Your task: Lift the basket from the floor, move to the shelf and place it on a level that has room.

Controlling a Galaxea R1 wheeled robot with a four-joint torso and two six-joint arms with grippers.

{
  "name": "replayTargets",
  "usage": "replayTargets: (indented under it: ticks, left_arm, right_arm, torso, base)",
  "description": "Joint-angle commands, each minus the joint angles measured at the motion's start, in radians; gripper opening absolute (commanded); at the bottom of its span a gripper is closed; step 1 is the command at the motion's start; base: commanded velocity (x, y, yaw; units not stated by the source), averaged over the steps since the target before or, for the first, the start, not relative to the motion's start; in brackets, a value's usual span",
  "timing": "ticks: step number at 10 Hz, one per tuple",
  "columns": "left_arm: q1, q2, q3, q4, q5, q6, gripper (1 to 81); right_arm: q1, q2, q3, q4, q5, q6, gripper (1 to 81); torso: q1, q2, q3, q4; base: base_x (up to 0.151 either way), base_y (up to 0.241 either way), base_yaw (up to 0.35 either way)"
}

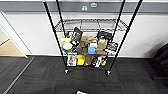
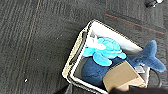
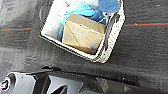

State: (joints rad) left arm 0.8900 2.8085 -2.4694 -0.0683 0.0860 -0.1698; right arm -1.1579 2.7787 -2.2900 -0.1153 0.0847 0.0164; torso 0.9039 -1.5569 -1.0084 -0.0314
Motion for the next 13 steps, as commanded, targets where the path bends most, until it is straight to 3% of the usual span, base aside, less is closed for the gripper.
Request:
replayTargets:
  ticks: [1,5,6,7,13]
  left_arm:
    - [-0.079,-0.01,0.004,0.01,0.051,0.001,81.1]
    - [-0.062,-0.024,0.004,0.007,0.051,0.001,81.1]
    - [-0.062,-0.027,0.004,0.004,0.049,0.001,81.1]
    - [-0.062,-0.027,0.004,0.001,0.049,0.0,81.1]
    - [-0.088,0.002,0.004,0.005,0.043,-0.002,81.1]
  right_arm:
    - [0.049,-0.019,0.018,0.011,-0.046,0.007,81.1]
    - [0.049,-0.017,0.017,0.013,-0.043,0.011,81.1]
    - [0.052,-0.019,0.02,0.011,-0.043,0.022,81.1]
    - [0.054,-0.018,0.018,0.011,-0.042,0.022,81.1]
    - [0.098,-0.015,0.018,0.011,-0.039,0.053,81.1]
  torso:
    - [0.063,-0.097,0.0,0.0]
    - [0.148,-0.233,0.0,0.0]
    - [0.23,-0.361,0.0,0.0]
    - [0.19,-0.3,0.0,0.0]
    - [0.322,-0.509,0.0,0.0]
  base:
    - [0.0,0.0,0.0]
    - [0.0,0.0,0.0]
    - [0.0,0.0,0.0]
    - [0.0,0.0,0.0]
    - [0.0,0.0,0.0]
